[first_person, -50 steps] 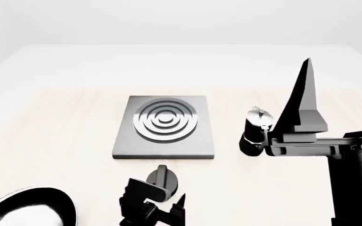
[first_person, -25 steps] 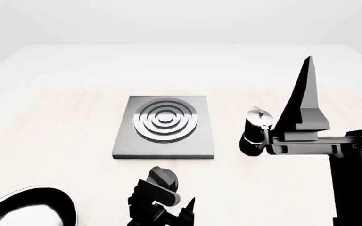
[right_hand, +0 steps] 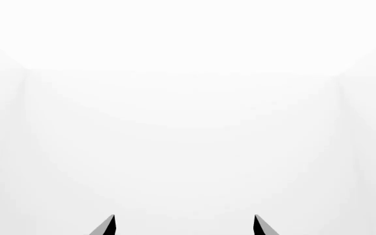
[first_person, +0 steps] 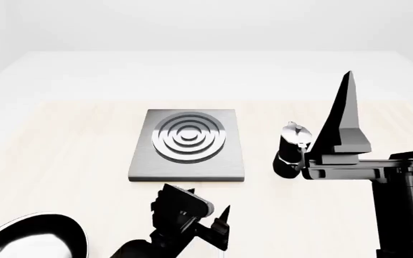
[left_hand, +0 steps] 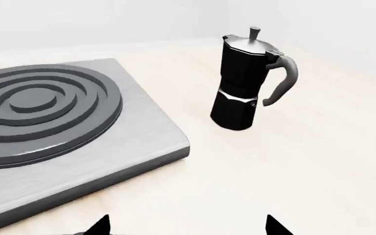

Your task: Turn on the stove and put the moka pot on it.

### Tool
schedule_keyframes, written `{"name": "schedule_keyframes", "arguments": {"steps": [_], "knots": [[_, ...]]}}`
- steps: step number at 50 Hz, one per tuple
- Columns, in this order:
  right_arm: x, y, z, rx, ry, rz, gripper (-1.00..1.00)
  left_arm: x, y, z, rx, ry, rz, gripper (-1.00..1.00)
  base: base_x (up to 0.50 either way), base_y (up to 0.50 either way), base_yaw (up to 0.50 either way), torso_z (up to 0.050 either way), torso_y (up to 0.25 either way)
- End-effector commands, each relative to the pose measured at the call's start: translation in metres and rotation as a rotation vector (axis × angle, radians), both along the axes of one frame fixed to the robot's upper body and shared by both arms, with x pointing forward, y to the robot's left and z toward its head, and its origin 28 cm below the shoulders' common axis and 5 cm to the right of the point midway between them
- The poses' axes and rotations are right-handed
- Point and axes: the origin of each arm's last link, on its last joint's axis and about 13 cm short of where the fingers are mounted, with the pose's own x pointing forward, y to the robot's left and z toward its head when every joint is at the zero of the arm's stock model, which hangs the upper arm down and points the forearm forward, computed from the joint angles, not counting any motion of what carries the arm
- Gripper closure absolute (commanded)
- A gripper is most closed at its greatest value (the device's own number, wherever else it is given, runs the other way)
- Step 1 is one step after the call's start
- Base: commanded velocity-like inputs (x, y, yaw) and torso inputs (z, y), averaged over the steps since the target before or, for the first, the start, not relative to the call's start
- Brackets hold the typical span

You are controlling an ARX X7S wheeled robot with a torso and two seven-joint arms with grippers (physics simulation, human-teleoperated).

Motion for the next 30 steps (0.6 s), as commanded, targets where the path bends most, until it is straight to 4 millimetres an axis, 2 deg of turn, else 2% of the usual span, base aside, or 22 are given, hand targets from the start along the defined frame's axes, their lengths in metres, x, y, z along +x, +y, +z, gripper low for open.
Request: {"name": "schedule_keyframes", "arguments": {"steps": [1,6,7,10,14,19,20,30], "knots": [[0.001,-0.001,-0.001,-0.001,0.003,0.000,-1.00,0.005,0.004,0.024,-0.013,-0.106,0.040,-1.00,0.00,0.00,0.00,0.000,0.000],[0.001,-0.001,0.000,-0.001,0.003,-0.003,-1.00,0.003,0.013,0.042,-0.024,-0.248,0.108,-1.00,0.00,0.00,0.00,0.000,0.000],[0.002,-0.001,-0.002,-0.002,0.004,-0.004,-1.00,0.001,0.016,0.050,-0.029,-0.335,0.132,-1.00,0.00,0.00,0.00,0.000,0.000],[0.002,-0.001,0.003,-0.003,0.006,-0.007,-1.00,-0.002,0.020,0.063,-0.045,-0.438,0.179,-1.00,0.00,0.00,0.00,0.000,0.000],[0.004,-0.002,-0.002,-0.005,0.015,-0.013,-1.00,-0.013,0.029,0.088,-0.054,-0.643,0.260,-1.00,0.00,0.00,0.00,0.000,0.000],[0.007,-0.003,-0.002,-0.011,0.035,-0.020,-1.00,-0.025,0.033,0.104,-0.066,-0.776,0.290,-1.00,0.00,0.00,0.00,0.000,0.000],[0.008,-0.004,-0.001,-0.015,0.050,-0.025,-1.00,-0.030,0.035,0.110,-0.041,-0.846,0.305,-1.00,0.00,0.00,0.00,0.000,0.000],[0.017,-0.008,-0.010,-0.020,0.104,-0.051,-1.00,-0.059,0.045,0.138,-0.091,-1.027,0.358,-1.00,0.00,0.00,0.00,0.000,0.000]]}}
